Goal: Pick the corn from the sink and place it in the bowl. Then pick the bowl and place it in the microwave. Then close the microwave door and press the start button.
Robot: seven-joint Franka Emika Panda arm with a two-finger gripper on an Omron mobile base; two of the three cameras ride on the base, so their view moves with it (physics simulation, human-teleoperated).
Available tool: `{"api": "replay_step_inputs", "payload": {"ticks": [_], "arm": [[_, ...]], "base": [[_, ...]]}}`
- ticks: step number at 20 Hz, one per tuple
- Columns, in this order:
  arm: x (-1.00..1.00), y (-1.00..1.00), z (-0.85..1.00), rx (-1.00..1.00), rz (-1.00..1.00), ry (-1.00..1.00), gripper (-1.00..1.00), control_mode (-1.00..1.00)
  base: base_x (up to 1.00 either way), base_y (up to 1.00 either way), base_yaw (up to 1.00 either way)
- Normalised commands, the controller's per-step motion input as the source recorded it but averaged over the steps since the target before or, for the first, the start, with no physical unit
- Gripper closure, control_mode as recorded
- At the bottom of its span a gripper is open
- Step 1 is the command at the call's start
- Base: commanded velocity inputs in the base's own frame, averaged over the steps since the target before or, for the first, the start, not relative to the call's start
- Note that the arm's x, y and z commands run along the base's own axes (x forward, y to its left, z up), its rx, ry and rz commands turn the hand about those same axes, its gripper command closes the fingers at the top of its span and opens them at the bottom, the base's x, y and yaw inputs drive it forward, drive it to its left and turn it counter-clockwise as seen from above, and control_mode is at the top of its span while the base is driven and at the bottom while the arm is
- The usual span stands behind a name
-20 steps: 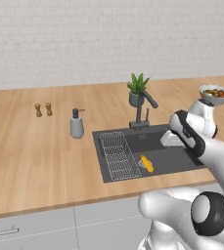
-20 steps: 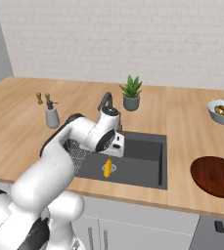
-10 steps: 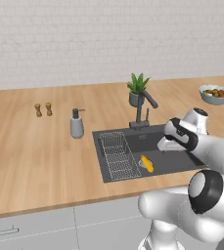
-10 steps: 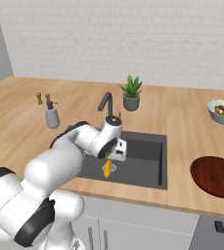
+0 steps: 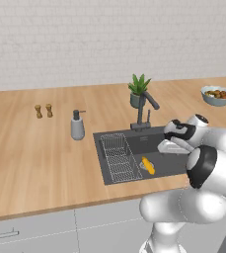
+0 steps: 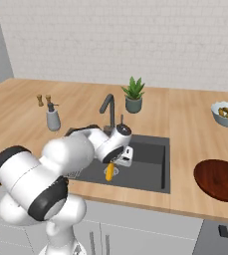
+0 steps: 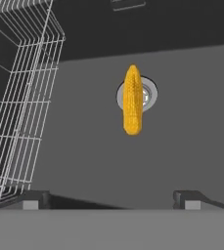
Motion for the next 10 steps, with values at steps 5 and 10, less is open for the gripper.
{"api": "replay_step_inputs", "payload": {"ticks": [5, 10], "arm": [[0.31, 0.00, -0.15, 0.07, 0.00, 0.00, -1.00, -1.00], [0.26, 0.14, -0.35, 0.00, 0.00, 0.00, -1.00, -1.00]], "base": [[0.00, 0.00, 0.00], [0.00, 0.00, 0.00]]}}
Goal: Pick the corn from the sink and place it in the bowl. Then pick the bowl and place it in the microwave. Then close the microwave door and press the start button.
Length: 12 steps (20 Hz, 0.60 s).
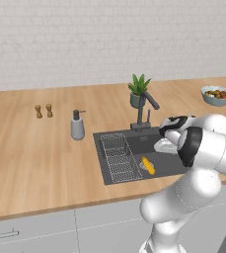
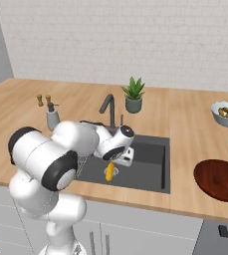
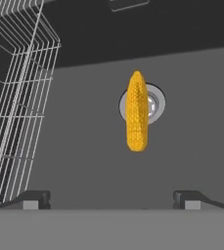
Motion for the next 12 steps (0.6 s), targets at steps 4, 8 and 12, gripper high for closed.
{"api": "replay_step_inputs", "payload": {"ticks": [4, 8, 12], "arm": [[0.37, 0.18, -0.31, 0.00, 0.00, 0.00, -1.00, -1.00], [0.26, 0.00, -0.35, 0.00, 0.00, 0.00, -1.00, -1.00], [0.21, 0.00, -0.48, 0.00, 0.00, 0.00, -1.00, -1.00]], "base": [[0.00, 0.00, 0.00], [0.00, 0.00, 0.00], [0.00, 0.00, 0.00]]}}
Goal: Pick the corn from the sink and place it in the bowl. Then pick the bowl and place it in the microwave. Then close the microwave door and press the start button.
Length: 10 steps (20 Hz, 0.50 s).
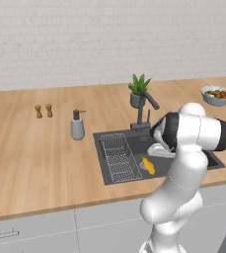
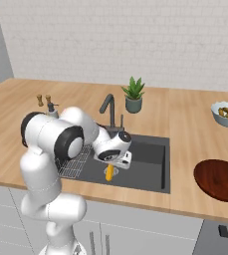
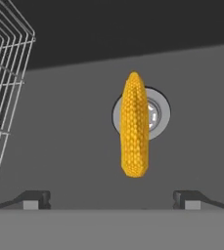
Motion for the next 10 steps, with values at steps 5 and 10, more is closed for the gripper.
{"api": "replay_step_inputs", "payload": {"ticks": [5, 10], "arm": [[0.13, 0.00, -0.41, 0.00, 0.00, 0.00, -1.00, -1.00], [0.14, 0.00, -0.37, 0.00, 0.00, 0.00, -1.00, -1.00]], "base": [[0.00, 0.00, 0.00], [0.00, 0.00, 0.00]]}}
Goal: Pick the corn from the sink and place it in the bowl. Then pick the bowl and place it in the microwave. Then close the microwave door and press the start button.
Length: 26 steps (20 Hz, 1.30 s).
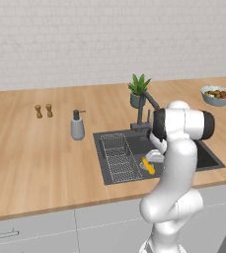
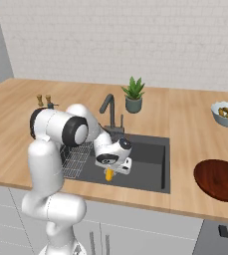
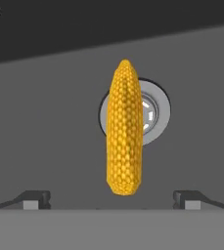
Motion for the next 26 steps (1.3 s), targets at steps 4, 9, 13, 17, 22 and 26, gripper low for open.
{"api": "replay_step_inputs", "payload": {"ticks": [4, 9, 13, 17, 22, 26], "arm": [[0.26, 0.03, -0.20, 0.00, 0.00, 0.01, -1.00, -1.00], [0.34, 0.07, -0.20, 0.00, 0.00, 0.00, -1.00, -1.00], [0.18, 0.11, -0.22, 0.00, 0.00, 0.00, -1.00, -1.00], [0.01, 0.01, -0.26, 0.00, 0.00, 0.00, -1.00, -1.00], [0.00, 0.00, -0.23, 0.00, 0.00, 0.00, -1.00, -1.00], [0.00, 0.00, -0.25, 0.00, 0.00, 0.00, -1.00, -1.00]], "base": [[0.00, 0.00, 0.00], [0.00, 0.00, 0.00], [0.00, 0.00, 0.00], [0.00, 0.00, 0.00], [0.00, 0.00, 0.00], [0.00, 0.00, 0.00]]}}
